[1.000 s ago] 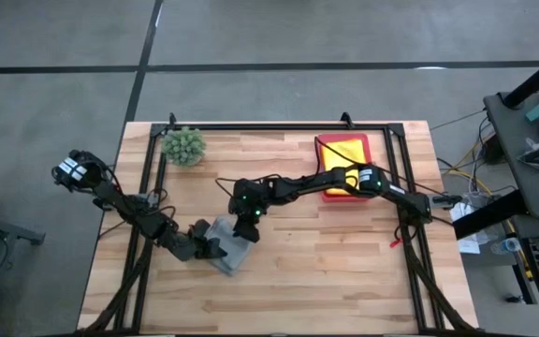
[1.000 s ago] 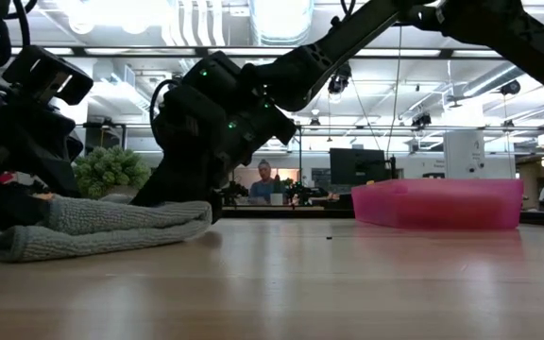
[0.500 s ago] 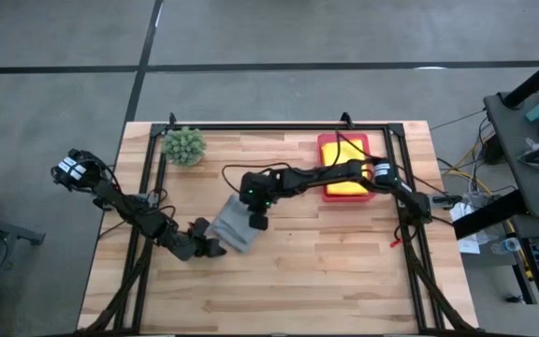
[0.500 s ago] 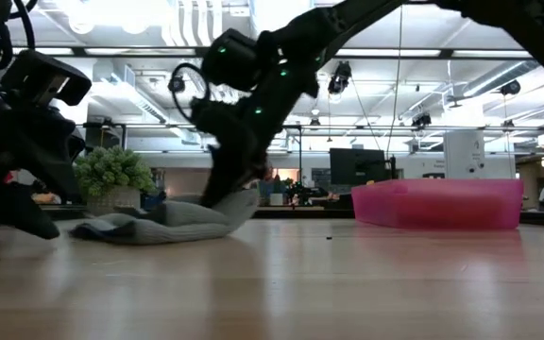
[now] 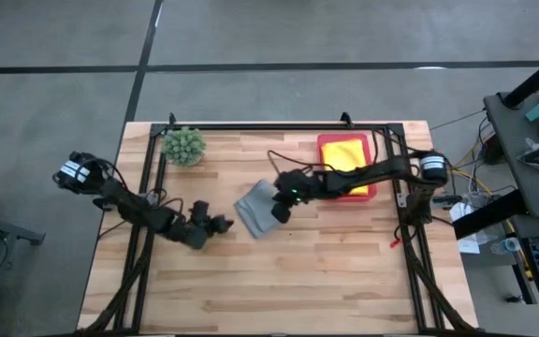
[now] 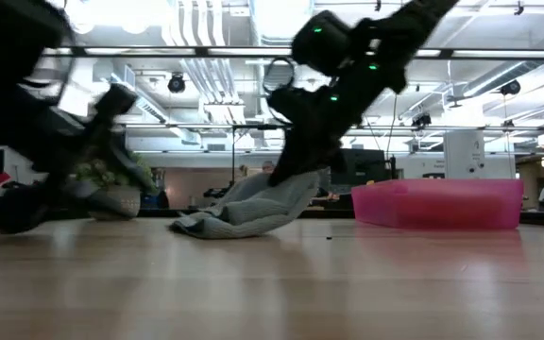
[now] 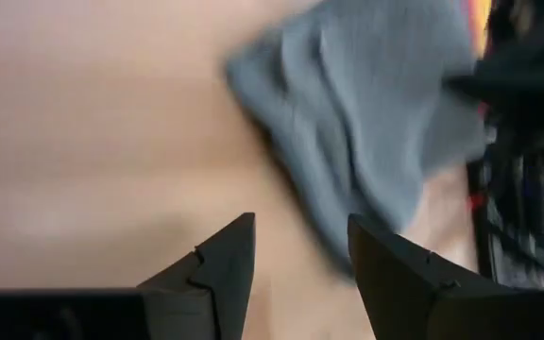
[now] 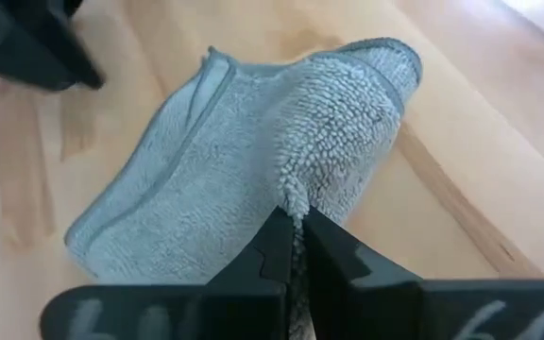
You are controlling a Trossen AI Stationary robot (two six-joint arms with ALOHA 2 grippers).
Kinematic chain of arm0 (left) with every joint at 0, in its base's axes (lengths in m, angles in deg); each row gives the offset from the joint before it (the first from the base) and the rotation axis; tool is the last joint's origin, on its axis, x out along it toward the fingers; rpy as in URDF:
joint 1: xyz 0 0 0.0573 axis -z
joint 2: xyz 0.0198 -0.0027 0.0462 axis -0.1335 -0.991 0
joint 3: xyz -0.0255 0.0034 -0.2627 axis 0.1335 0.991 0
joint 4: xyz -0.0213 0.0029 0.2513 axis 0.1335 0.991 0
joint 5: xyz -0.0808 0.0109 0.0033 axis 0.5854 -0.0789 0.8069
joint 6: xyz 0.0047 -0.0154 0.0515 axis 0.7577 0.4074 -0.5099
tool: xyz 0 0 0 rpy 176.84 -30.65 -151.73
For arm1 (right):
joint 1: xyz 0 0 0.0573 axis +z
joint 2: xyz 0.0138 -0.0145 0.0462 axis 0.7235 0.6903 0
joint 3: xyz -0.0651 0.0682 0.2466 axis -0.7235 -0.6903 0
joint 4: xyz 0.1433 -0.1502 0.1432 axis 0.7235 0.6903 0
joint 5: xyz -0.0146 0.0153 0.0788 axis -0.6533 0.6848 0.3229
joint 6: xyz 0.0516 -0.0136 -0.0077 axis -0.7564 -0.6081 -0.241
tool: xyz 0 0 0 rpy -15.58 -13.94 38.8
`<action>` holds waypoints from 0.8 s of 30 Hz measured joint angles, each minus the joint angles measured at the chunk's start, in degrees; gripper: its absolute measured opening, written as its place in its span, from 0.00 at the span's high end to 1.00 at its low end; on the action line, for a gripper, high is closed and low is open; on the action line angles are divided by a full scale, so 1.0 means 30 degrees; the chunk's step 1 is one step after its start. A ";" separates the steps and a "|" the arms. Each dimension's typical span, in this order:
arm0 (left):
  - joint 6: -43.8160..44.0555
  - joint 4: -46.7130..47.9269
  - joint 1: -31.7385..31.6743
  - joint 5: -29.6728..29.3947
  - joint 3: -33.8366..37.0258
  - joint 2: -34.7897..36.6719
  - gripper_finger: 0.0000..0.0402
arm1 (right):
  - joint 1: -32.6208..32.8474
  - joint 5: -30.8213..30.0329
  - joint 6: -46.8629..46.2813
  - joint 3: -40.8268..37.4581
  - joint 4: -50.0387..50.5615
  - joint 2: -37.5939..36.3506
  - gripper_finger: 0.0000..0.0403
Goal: Fold microfiber towels
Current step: Put the gray microfiber cloth into the pink bin
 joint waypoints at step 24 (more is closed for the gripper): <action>-0.2447 -0.2323 -0.5045 0.5256 -0.4787 -0.5798 0.39 | 0.1944 -0.3195 -0.1721 -0.2920 -0.1204 -0.1450 0.98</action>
